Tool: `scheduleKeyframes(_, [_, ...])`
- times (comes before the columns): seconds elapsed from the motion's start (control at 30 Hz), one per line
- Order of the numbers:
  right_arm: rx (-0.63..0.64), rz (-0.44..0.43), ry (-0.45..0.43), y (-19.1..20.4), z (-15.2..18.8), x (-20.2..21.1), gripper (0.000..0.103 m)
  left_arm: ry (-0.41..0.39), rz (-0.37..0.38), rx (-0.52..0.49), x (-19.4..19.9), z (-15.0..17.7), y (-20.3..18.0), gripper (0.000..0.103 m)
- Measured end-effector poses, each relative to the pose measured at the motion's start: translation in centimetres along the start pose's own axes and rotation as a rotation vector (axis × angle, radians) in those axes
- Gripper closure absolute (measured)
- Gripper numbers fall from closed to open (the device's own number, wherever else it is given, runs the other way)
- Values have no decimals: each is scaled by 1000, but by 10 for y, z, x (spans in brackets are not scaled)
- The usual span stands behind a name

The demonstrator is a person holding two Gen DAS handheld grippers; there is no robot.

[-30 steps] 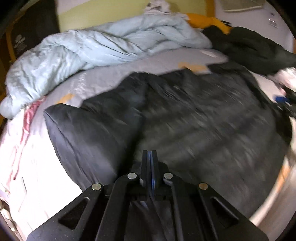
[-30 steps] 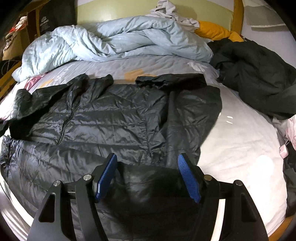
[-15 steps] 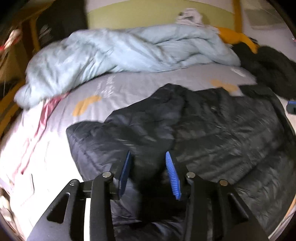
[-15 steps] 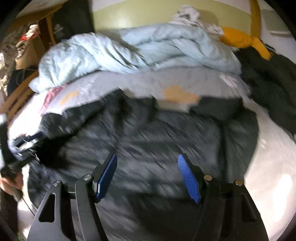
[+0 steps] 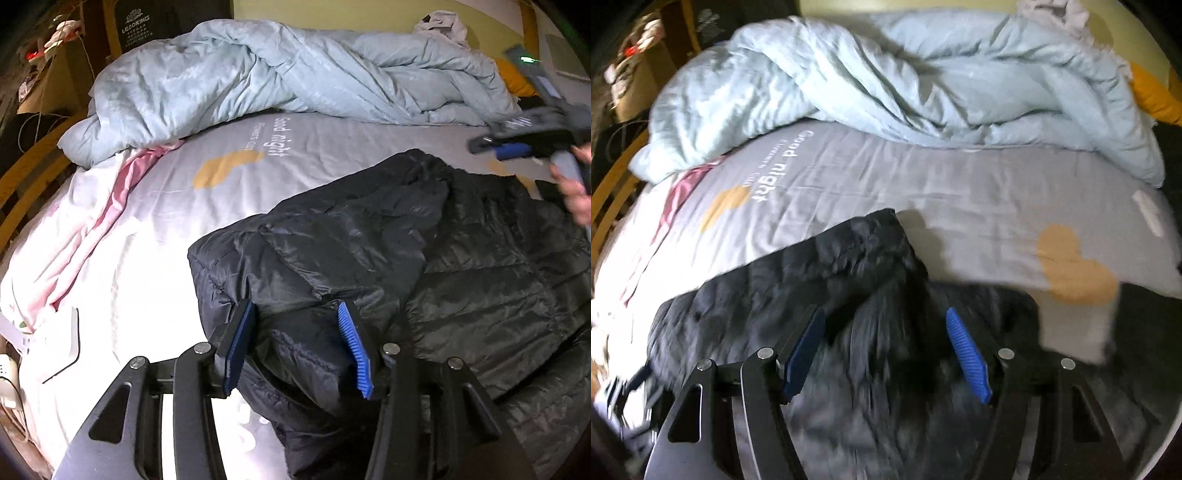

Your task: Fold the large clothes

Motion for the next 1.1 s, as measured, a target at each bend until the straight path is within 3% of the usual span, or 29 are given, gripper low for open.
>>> scheduleKeyframes(0.2, [-59,-5,56,-3,-27,-70,33,33,-18,8,-5,3,6,50])
scheduleKeyframes(0.33, [-16,2,119,7,-19,-108,43,53,-17,21,-12,6,9,47])
scheduleKeyframes(0.4, [9,23,138,10,-13,-119,60,65,-14,44,-16,8,12,47])
scheduleKeyframes(0.47, [47,59,132,12,-9,-124,88,69,-2,67,-18,8,15,47])
scheduleKeyframes(0.53, [69,56,89,15,-11,-117,95,61,2,83,-18,7,17,47])
scheduleKeyframes(0.63, [88,28,-40,20,-27,-76,97,17,-8,100,-7,0,19,47])
scheduleKeyframes(0.73, [167,53,-134,24,-39,-29,97,-53,-14,131,18,-9,25,47])
scheduleKeyframes(0.9, [213,79,-273,21,-44,78,97,-170,3,173,60,-22,36,47])
scheduleKeyframes(1.1, [173,156,-284,-19,-7,169,97,-205,60,238,75,-33,47,47])
Point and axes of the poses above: each gripper's, at about its wrist camera, not at the fingertips, and x roughly against the way its jaws point, y to its left, z to its underside, the point moved 10 cm from there along -x, roughly the way its jaws point, and after that the axes turned 5 degrees about -y, right-handed, at the moved point
